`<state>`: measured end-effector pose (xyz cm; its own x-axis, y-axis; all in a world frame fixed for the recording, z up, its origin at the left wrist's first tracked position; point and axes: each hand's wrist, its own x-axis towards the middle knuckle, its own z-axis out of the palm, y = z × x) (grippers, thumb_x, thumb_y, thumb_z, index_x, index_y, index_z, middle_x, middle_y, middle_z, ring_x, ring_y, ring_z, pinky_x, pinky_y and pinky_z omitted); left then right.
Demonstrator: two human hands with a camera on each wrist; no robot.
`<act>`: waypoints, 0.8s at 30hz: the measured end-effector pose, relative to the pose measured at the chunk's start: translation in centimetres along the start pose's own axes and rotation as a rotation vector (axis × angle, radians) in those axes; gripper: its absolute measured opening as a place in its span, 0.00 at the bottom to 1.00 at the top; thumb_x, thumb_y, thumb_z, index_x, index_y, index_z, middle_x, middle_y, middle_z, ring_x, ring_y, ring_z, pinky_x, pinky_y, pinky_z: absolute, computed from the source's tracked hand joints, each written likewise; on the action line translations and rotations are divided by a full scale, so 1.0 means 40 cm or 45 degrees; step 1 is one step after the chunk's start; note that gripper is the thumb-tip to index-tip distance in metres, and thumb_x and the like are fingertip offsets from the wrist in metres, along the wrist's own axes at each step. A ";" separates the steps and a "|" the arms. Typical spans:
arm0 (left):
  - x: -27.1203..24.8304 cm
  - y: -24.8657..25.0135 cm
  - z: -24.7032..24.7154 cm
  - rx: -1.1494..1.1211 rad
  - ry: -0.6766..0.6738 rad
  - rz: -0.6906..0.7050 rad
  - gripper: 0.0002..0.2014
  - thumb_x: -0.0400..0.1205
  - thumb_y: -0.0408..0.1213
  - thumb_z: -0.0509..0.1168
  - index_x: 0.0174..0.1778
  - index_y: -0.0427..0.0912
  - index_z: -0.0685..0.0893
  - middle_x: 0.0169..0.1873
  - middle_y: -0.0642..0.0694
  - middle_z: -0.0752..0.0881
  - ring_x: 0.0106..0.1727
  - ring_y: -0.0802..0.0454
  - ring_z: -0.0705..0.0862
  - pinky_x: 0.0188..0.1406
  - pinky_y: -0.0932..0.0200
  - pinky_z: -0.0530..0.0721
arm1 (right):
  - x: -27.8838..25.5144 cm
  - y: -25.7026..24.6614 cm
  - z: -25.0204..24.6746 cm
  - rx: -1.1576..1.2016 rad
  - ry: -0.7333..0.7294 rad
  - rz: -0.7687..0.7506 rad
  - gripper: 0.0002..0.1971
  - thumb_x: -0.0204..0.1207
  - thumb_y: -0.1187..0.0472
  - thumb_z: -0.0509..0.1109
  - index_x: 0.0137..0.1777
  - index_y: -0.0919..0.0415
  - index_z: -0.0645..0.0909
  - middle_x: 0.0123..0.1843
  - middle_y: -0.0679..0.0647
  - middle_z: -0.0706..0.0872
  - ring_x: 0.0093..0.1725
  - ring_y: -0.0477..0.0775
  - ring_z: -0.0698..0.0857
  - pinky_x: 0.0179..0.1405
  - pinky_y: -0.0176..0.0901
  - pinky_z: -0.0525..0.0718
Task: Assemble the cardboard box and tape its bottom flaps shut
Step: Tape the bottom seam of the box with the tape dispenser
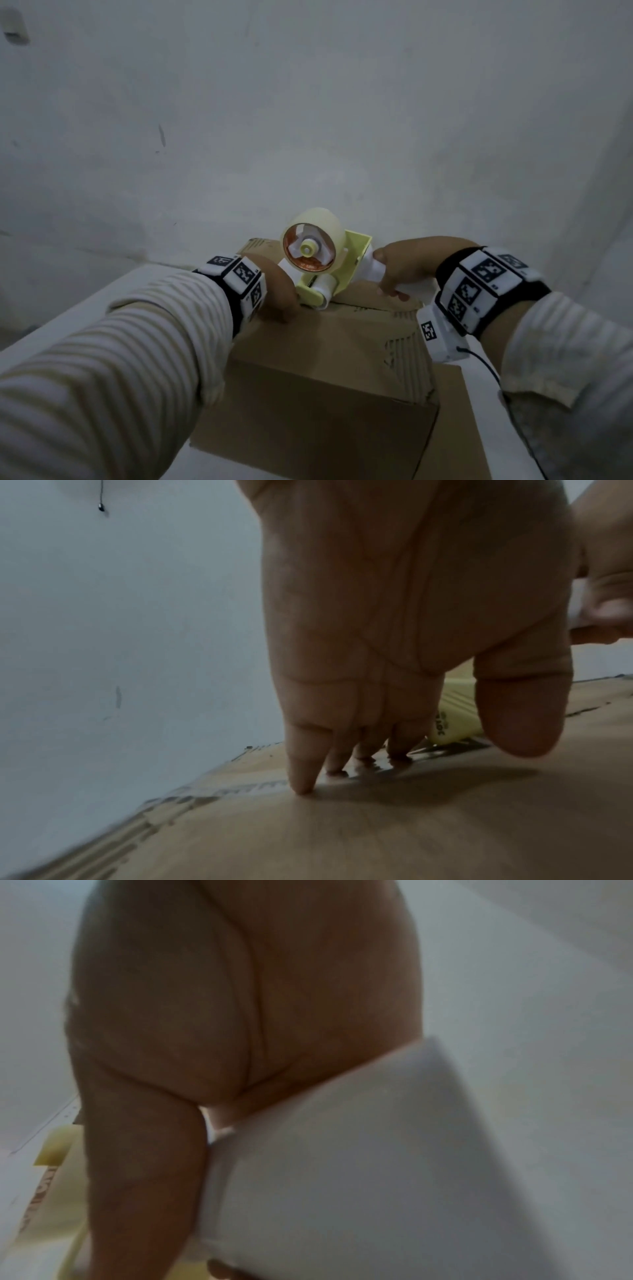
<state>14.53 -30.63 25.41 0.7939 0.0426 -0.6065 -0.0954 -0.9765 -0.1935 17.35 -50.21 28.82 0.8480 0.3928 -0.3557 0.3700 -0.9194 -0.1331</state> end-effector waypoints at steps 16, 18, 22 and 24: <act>0.014 0.003 -0.003 0.136 0.002 -0.097 0.24 0.79 0.30 0.59 0.74 0.37 0.72 0.71 0.36 0.74 0.51 0.45 0.75 0.26 0.64 0.74 | -0.006 0.036 0.030 0.150 -0.008 -0.053 0.13 0.77 0.60 0.71 0.58 0.63 0.78 0.49 0.62 0.89 0.43 0.59 0.87 0.51 0.52 0.86; 0.007 0.011 0.000 0.142 0.001 -0.116 0.25 0.80 0.30 0.58 0.75 0.38 0.71 0.70 0.36 0.75 0.44 0.47 0.77 0.25 0.64 0.73 | -0.009 0.047 0.028 0.173 -0.007 -0.083 0.15 0.77 0.58 0.71 0.59 0.64 0.77 0.51 0.64 0.90 0.41 0.58 0.87 0.51 0.52 0.87; -0.011 0.029 -0.006 0.147 0.002 -0.143 0.24 0.80 0.29 0.58 0.74 0.38 0.72 0.68 0.37 0.77 0.38 0.50 0.76 0.25 0.64 0.71 | -0.017 0.071 0.026 0.207 0.004 -0.164 0.13 0.77 0.58 0.71 0.58 0.61 0.77 0.47 0.63 0.89 0.38 0.56 0.85 0.39 0.44 0.83; -0.020 0.038 -0.011 0.126 -0.018 -0.157 0.25 0.80 0.29 0.57 0.76 0.40 0.69 0.69 0.38 0.76 0.46 0.47 0.76 0.25 0.65 0.71 | -0.017 0.084 0.031 0.234 0.005 -0.185 0.12 0.77 0.58 0.71 0.57 0.57 0.75 0.45 0.60 0.87 0.37 0.55 0.85 0.38 0.42 0.83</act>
<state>14.00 -32.26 25.95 0.7950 0.1648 -0.5838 -0.0569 -0.9379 -0.3422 17.54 -53.57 27.46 0.7925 0.5212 -0.3167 0.4136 -0.8410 -0.3488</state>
